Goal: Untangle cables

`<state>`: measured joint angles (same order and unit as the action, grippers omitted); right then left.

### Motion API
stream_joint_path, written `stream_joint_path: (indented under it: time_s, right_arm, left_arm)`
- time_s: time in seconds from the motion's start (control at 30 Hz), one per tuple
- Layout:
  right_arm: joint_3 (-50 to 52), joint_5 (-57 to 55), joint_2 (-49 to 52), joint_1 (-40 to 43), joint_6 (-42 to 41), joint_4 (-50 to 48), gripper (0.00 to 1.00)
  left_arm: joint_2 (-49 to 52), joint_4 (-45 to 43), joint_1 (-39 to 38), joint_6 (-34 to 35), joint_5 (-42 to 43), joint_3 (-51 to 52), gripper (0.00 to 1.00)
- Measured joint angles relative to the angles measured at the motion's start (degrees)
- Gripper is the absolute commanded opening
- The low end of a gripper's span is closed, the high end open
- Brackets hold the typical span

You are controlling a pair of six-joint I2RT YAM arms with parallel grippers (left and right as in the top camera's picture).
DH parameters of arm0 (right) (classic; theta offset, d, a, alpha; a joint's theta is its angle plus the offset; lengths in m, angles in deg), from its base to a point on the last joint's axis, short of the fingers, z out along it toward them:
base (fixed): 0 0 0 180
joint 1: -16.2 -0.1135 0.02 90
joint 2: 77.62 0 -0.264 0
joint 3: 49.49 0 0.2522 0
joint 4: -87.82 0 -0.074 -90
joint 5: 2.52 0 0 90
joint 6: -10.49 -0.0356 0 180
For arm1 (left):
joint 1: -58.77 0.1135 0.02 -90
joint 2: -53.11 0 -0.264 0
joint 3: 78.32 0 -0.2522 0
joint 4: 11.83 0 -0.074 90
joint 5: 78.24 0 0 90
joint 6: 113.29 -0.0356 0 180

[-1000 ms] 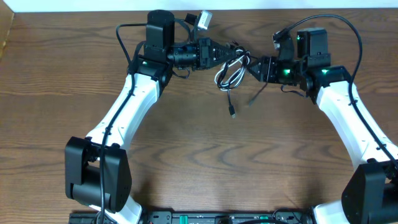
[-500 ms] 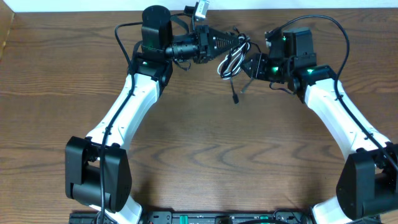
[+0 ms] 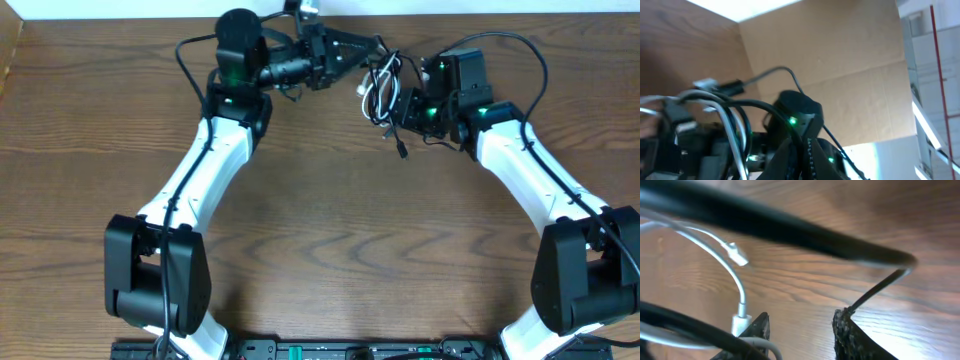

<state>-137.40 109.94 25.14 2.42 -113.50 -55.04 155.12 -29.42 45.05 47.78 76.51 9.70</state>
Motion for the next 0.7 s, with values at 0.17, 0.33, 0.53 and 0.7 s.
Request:
stream_joint_path:
  time_s: [0.17,0.33,0.53,0.7]
  right_arm:
    - [-0.1,-8.1,0.4,2.0,3.2,9.8,0.3]
    - [0.7,-14.8,1.9,3.1,6.1,14.6,0.01]
    - [0.8,-17.0,1.9,3.1,8.0,15.7,0.05]
    - [0.8,-16.5,1.9,3.7,9.5,15.0,0.22]
  left_arm:
    - [0.4,-1.3,3.4,-2.1,-1.6,0.1,0.07]
    - [0.0,0.7,5.4,-5.2,-2.8,0.0,0.07]
    - [0.0,20.9,4.3,-14.8,-5.1,-0.7,0.07]
    - [-0.1,41.6,-0.2,-28.0,-18.5,-0.8,0.24]
